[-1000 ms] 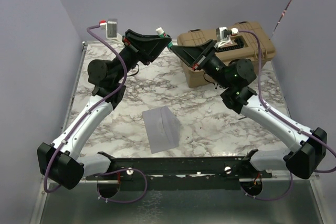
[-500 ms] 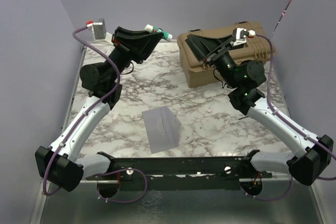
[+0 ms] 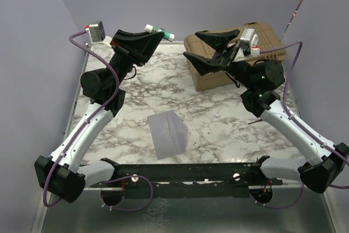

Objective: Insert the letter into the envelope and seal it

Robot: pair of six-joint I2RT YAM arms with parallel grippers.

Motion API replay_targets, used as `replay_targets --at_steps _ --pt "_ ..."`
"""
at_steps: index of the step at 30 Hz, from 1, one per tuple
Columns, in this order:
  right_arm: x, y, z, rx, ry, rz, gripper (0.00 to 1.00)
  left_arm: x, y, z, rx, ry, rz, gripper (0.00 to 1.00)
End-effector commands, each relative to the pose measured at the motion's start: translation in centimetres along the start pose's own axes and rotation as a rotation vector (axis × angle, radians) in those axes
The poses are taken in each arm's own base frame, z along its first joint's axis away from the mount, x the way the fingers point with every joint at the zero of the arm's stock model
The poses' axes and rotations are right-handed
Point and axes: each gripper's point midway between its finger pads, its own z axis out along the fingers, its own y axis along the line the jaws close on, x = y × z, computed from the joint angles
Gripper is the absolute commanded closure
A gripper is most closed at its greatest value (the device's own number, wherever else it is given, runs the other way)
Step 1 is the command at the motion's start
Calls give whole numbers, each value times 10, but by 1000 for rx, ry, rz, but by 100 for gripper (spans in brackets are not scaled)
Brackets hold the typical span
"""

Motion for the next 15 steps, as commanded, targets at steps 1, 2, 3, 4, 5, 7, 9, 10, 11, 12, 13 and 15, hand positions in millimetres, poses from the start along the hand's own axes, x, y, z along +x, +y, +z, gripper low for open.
replay_targets --at_steps 1,2,3,4,5,7,9,10,11,12,13,15 --pt "-14 6 12 -133 -28 -392 27 8 9 -4 -39 19 -96 100" --pt "-14 6 16 -142 -27 -428 27 10 10 -5 -41 24 -108 100" --pt "-11 5 18 -154 -20 -457 28 13 11 -6 -44 31 -121 100" --pt "-7 7 21 -177 -9 -488 30 15 13 -7 -49 37 -131 100" --pt "-5 7 23 -193 -1 -520 35 17 15 -8 -53 42 -137 100" --pt "0 10 29 -213 7 -563 43 20 17 -10 -59 51 -152 100" --pt "1 15 33 -225 -1 -593 49 23 19 -12 -61 59 -157 100" --pt "1 19 36 -233 -8 -605 51 24 18 -13 -59 63 -156 100" --pt "2 24 39 -246 -10 -612 52 25 17 -13 -55 67 -150 100" --pt "4 28 42 -261 -9 -625 52 25 16 -13 -50 69 -144 100" --pt "6 33 45 -273 -8 -633 52 25 14 -13 -43 73 -138 100" --pt "8 38 47 -279 -21 -637 53 25 10 -13 -31 79 -128 100"
